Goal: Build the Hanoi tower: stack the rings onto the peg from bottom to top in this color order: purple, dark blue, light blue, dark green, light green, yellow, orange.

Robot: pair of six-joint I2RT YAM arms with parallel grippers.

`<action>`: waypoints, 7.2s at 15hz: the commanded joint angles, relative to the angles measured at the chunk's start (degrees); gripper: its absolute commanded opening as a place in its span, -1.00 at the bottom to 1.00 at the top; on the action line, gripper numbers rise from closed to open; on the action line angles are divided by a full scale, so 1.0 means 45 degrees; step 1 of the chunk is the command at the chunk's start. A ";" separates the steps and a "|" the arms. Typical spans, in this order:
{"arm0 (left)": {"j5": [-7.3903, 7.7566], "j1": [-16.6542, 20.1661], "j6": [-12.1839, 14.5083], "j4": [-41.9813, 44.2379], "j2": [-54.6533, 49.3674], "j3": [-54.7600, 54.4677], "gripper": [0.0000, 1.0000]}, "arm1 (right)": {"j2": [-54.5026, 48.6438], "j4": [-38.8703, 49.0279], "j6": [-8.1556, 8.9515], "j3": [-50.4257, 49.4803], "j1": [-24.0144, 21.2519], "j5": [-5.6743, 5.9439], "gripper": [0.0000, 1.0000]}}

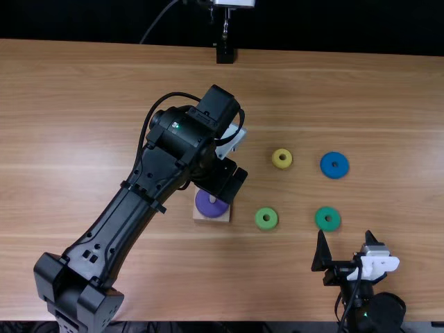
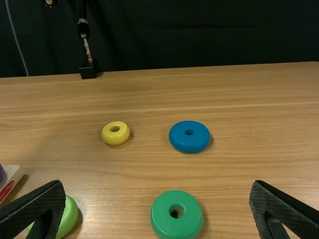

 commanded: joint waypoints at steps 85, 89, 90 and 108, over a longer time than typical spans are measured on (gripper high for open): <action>-0.2039 0.6707 0.0177 1.2308 -2.5012 -2.6182 1.00 | 2.0169 -0.6669 0.0115 1.6775 -0.0478 0.1671 1.00; -0.2039 0.6707 0.0177 1.2308 -2.5012 -2.6182 1.00 | 2.2630 -0.8474 0.0631 1.7595 -0.0458 0.1554 1.00; -0.2039 0.6707 0.0177 1.2308 -2.5012 -2.6182 1.00 | 2.2904 -0.8474 0.0912 1.7595 -0.0458 0.1155 1.00; -0.2039 0.6707 0.0154 1.2308 -2.5012 -2.6182 1.00 | 2.6361 -0.8239 0.1709 1.9763 -0.0731 0.0335 1.00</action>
